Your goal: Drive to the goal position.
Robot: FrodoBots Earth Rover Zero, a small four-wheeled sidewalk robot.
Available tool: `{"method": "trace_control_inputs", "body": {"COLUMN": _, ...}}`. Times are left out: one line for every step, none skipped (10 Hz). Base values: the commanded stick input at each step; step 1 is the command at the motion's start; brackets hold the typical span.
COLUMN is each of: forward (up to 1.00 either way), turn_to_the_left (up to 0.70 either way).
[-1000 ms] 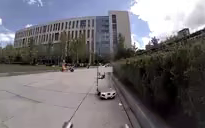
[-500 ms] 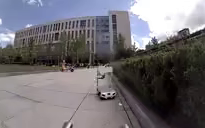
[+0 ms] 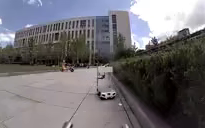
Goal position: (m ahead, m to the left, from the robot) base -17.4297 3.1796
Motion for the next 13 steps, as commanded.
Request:
{"method": "trace_control_inputs", "body": {"forward": 0.05, "turn_to_the_left": 0.04}}
{"method": "trace_control_inputs", "body": {"forward": 0.05, "turn_to_the_left": 0.02}}
{"method": "trace_control_inputs", "body": {"forward": 0.05, "turn_to_the_left": 0.01}}
{"method": "trace_control_inputs", "body": {"forward": 0.05, "turn_to_the_left": 0.01}}
{"method": "trace_control_inputs", "body": {"forward": 0.05, "turn_to_the_left": 0.01}}
{"method": "trace_control_inputs", "body": {"forward": 0.05, "turn_to_the_left": 0.01}}
{"method": "trace_control_inputs", "body": {"forward": 0.05, "turn_to_the_left": 0.01}}
{"method": "trace_control_inputs", "body": {"forward": 0.05, "turn_to_the_left": 0.03}}
{"method": "trace_control_inputs", "body": {"forward": 0.05, "turn_to_the_left": 0.03}}
{"method": "trace_control_inputs", "body": {"forward": 0.05, "turn_to_the_left": 0.02}}
{"method": "trace_control_inputs", "body": {"forward": 0.05, "turn_to_the_left": 0.01}}
{"method": "trace_control_inputs", "body": {"forward": 0.05, "turn_to_the_left": 0.01}}
{"method": "trace_control_inputs", "body": {"forward": 0.05, "turn_to_the_left": 0.01}}
